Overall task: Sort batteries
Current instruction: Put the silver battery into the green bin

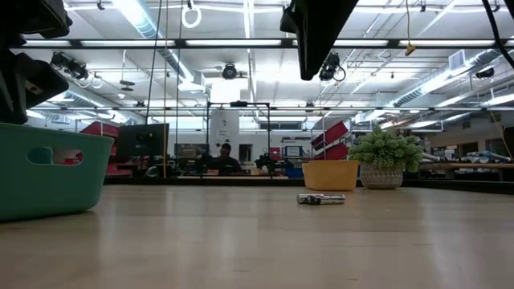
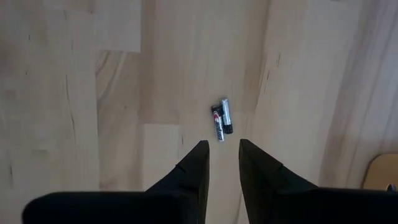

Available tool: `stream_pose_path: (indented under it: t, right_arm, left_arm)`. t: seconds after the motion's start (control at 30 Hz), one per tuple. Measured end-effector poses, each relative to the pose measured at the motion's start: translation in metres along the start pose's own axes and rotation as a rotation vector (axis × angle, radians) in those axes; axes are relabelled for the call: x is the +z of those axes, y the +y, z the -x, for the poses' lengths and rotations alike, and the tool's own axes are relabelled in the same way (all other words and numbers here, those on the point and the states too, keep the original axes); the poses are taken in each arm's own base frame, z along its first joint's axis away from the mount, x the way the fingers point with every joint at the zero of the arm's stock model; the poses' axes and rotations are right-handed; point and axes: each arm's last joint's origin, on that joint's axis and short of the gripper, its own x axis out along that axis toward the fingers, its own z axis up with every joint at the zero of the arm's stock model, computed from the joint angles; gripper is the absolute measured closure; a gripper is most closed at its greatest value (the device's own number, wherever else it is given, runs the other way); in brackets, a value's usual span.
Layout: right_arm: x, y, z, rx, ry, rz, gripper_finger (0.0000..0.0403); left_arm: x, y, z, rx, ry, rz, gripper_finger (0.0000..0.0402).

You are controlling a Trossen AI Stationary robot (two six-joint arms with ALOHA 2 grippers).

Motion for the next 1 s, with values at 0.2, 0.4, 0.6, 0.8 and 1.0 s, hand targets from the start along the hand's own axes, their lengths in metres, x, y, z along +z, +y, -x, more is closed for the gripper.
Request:
stream_pose_path:
  t: [0.2,0.4,0.6,0.8,1.0]
  right_arm:
    - [0.0005,0.0001,-0.0002,0.001,-0.004,0.001,0.0328]
    - [0.0005,0.0001,-0.0002,0.001,-0.005,0.002,0.0329]
    - [0.0006,0.0002,-0.0002,0.001,-0.005,0.015,0.033]
    - [0.0009,-0.0012,-0.0003,-0.031,-0.012,0.023,0.033]
    - [0.001,-0.0014,-0.0004,-0.038,-0.013,0.029,0.033]
  left_arm:
    - [-0.0005,0.0006,0.0,0.006,0.005,-0.004,0.0355]
    - [-0.0014,0.0015,0.0,0.014,0.013,-0.01,0.0355]
    - [-0.0014,0.0015,0.0,0.014,0.014,-0.011,0.0355]
    - [-0.0014,0.0015,0.0,0.014,0.014,-0.009,0.0354]
    - [-0.0013,0.0015,0.0,0.014,0.013,0.001,0.0331]
